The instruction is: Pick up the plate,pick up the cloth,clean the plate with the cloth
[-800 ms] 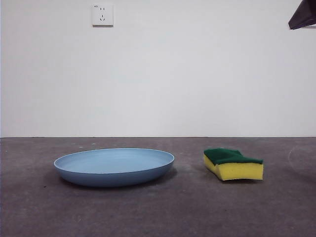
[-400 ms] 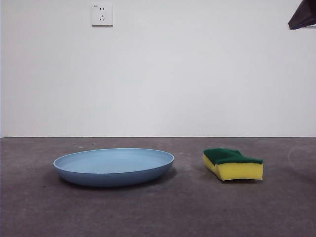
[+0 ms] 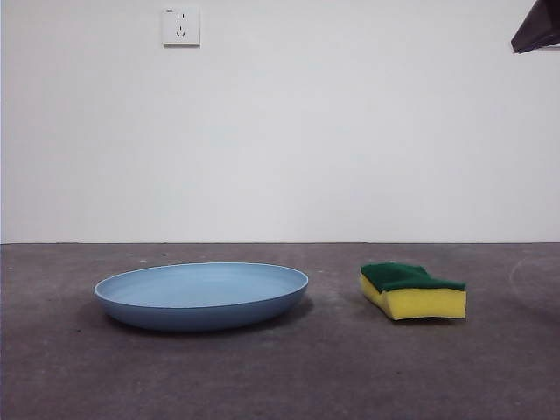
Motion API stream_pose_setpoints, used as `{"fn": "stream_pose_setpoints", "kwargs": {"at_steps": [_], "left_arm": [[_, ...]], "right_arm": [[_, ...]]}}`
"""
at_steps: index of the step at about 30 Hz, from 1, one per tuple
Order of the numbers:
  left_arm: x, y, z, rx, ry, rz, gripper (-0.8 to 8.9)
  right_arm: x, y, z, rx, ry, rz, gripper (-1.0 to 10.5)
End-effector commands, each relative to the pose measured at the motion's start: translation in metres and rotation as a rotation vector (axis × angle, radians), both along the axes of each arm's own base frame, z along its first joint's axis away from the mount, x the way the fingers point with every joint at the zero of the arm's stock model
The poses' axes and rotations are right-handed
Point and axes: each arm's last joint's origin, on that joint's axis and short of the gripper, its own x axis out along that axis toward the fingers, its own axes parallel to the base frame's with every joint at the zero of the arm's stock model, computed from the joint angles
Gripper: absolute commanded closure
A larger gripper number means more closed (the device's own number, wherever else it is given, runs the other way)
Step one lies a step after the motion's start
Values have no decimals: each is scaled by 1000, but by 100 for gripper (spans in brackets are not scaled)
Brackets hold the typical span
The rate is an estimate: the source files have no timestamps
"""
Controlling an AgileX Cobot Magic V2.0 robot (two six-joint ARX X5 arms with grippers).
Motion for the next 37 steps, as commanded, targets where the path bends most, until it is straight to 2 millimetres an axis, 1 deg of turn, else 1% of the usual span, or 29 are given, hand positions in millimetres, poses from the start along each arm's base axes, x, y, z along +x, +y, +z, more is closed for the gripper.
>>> {"fn": "stream_pose_setpoints", "kwargs": {"at_steps": [1,10,12,15,17,20,23,26,32,37], "left_arm": [[1,0,-4,-6,8,-1,815],[1,0,-4,-6,8,-1,815],[1,0,-4,-6,8,-1,815],[1,0,-4,-6,8,-1,815],[1,0,-4,-6,8,0,815],[1,0,-4,-6,8,-1,815],[1,0,-4,-6,8,1,815],[1,0,-4,-6,8,-1,815],[1,0,-4,-6,8,0,815],[1,0,-4,-6,8,0,815]], "right_arm": [[0,0,0,9,-3,-3,946],[0,0,0,5,-4,-3,946],[0,-1,-1,-51,-23,15,946],[-3,-11,-2,-80,-44,-16,946],[-4,-19,-7,-59,-45,-10,946],[-6,-33,-22,-2,-56,-4,946],[-8,-47,-40,35,-113,-62,946],[-11,-57,-59,58,-163,-100,946],[-14,-64,-96,59,-172,-160,946],[-14,-65,-121,86,-138,-173,946]]}}
